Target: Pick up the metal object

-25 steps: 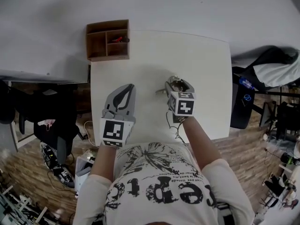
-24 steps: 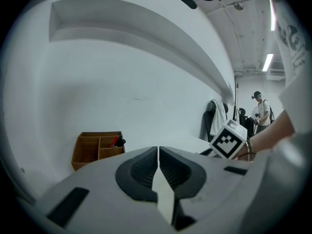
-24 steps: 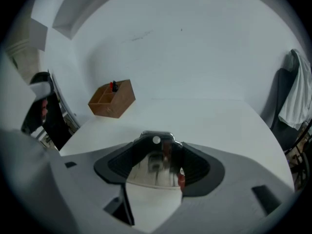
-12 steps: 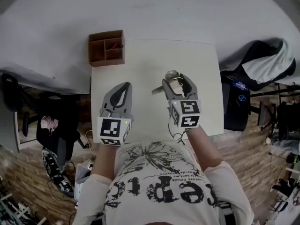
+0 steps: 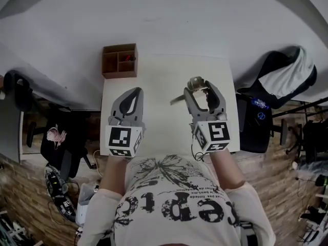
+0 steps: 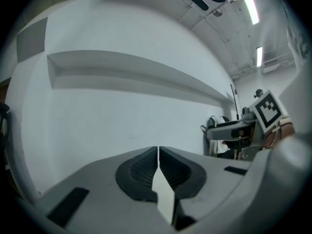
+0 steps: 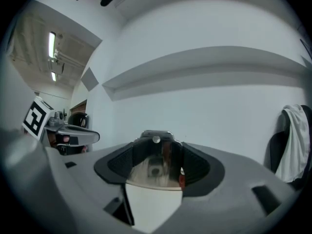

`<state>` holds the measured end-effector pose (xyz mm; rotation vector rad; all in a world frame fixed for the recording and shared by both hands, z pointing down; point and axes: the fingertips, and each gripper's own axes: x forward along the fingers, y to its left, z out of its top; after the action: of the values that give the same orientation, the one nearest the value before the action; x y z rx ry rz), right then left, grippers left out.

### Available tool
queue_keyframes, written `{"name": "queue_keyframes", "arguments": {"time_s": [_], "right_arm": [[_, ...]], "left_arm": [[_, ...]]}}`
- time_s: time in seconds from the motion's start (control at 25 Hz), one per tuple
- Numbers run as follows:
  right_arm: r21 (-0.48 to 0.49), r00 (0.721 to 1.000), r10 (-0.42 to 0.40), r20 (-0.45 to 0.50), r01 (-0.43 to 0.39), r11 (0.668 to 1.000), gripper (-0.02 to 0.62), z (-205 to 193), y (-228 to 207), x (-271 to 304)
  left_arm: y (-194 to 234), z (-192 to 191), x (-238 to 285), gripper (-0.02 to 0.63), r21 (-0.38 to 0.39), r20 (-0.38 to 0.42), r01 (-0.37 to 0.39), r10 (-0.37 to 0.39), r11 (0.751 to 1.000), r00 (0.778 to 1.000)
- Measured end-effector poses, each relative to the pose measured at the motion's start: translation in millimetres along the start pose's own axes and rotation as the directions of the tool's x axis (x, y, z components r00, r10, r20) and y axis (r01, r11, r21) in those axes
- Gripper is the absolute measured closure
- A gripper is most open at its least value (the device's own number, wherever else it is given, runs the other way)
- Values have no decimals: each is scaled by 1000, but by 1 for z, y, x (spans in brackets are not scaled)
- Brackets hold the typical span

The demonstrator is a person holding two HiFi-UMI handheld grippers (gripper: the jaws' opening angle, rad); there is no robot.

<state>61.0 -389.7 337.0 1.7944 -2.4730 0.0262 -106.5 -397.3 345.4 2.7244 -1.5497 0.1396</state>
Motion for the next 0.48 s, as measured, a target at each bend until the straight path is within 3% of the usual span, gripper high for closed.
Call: {"name": "queue_keyframes", "arguments": {"time_s": [0.48], "right_arm": [[5, 999, 26, 23, -26, 1000, 315, 0, 3, -11]], "left_arm": [[-10, 15, -10, 594, 34, 11, -26, 26, 999, 1000]]}}
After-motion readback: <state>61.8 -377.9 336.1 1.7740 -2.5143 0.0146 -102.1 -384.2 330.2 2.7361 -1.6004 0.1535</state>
